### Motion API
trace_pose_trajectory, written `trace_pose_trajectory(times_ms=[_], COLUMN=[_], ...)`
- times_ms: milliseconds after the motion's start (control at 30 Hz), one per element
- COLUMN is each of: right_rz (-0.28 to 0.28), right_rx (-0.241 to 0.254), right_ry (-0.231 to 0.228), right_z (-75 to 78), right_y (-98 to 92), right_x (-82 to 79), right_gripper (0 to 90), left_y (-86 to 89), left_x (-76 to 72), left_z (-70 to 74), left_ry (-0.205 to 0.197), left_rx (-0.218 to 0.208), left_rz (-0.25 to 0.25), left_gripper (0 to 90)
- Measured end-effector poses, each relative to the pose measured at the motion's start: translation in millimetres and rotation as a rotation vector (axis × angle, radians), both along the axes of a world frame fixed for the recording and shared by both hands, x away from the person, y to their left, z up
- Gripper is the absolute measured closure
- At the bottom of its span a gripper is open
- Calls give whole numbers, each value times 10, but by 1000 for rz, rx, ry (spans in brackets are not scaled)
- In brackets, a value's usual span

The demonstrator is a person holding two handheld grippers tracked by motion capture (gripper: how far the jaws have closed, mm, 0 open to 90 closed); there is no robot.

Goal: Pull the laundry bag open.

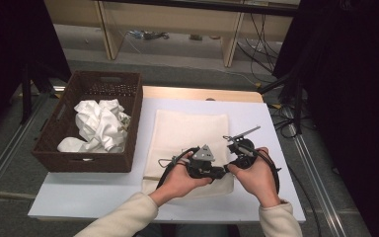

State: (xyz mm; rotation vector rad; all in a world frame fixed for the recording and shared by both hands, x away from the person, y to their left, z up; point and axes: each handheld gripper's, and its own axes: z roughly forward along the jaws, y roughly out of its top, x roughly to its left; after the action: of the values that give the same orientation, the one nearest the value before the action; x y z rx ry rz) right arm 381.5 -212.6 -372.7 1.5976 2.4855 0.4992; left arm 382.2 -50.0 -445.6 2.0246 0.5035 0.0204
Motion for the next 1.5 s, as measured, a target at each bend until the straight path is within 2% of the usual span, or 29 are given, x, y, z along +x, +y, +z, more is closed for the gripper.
trace_pose_trajectory(times_ms=[67, 100, 133, 167, 267, 333, 400, 467, 500, 533, 600, 667, 700, 733, 767, 833, 867, 900, 933, 1067, 1100, 1200, 1267, 1300, 1333, 1400, 1433, 1467, 1500], right_rz=[-7, -42, -42, -1, 15, -28, 0, -10, -21, -1, -4, -3, -11, -29, -4, 2, 2, -20, 0, -3, 20, 4, -17, 16, -21, -40, -12, -12, 5], right_rx=[7, 19, 19, 7, 18, 23, 18, 13, 10, 7, 4, 8, 16, 15, 9, 15, 15, 27, 23, 22, 13, 9, 19, 9, 3, -2, -7, -7, 41], right_ry=[4, 25, 25, 4, 5, 37, 14, 16, 22, 16, 6, 17, 21, 35, 18, 16, 16, 29, 16, 22, 17, 33, 43, 29, 50, 71, 47, 47, 52], right_z=[5, 20, 20, 7, -8, 5, -1, 4, 8, 4, -4, -4, -4, 15, -2, -7, -7, 4, 1, -8, -24, -20, -22, -40, -35, -34, -37, -37, -21], right_y=[2, 30, 30, 7, 3, 25, -9, -5, 8, 5, 18, 16, 19, 35, 5, -8, -8, 6, -9, -11, -22, -12, 12, -3, 17, 35, 12, 12, 18], right_x=[-4, -24, -24, -3, 5, -12, 10, 3, -7, -1, -5, 0, -2, -19, 0, 4, 4, -8, 2, 3, 11, 3, -12, 7, -7, -13, -2, -2, -17], right_gripper=[848, 847, 847, 848, 848, 848, 848, 848, 848, 848, 848, 848, 847, 848, 848, 848, 848, 848, 848, 849, 849, 850, 852, 853, 853, 855, 856, 856, 858], left_y=[12, 12, 12, 10, 18, 15, 24, 22, 20, 13, 10, 10, 21, 22, 25, 45, 45, 50, 61, 62, 57, 59, 63, 63, 61, 67, 67, 66, 70], left_x=[1, 0, 0, 0, 5, -35, -43, -35, -20, -30, -23, -26, -15, -16, -9, 6, 6, 12, 25, 20, 10, 14, 11, 9, -2, -13, -22, -29, -36], left_z=[-10, -23, -23, -26, -40, -70, -86, -85, -86, -86, -79, -70, -59, -58, -53, -35, -35, -33, -31, -7, 2, 14, 33, 39, 47, 64, 77, 91, 115], left_ry=[7, 11, 11, 13, 10, 29, 42, 55, 56, 59, 58, 59, 69, 67, 70, 116, 116, 144, 159, 185, 184, 203, 201, 195, 191, 186, 189, 189, 181], left_rx=[8, 4, 4, 6, 30, 35, 18, 3, 0, 7, 16, 16, 14, 13, 14, 5, 5, -18, -24, -17, -7, -7, 16, 27, 36, 50, 52, 61, 82], left_rz=[2, 6, 6, -2, -33, -2, -2, 8, -4, 15, 13, 23, 6, 34, 31, 44, 44, 43, 37, 44, 58, 58, 71, 71, 76, 82, 94, 95, 94], left_gripper=[756, 736, 732, 732, 729, 731, 739, 742, 744, 754, 776, 792, 801, 811, 823, 849, 853, 853, 857, 863, 864, 864, 865, 866, 866, 867, 868, 868, 869])
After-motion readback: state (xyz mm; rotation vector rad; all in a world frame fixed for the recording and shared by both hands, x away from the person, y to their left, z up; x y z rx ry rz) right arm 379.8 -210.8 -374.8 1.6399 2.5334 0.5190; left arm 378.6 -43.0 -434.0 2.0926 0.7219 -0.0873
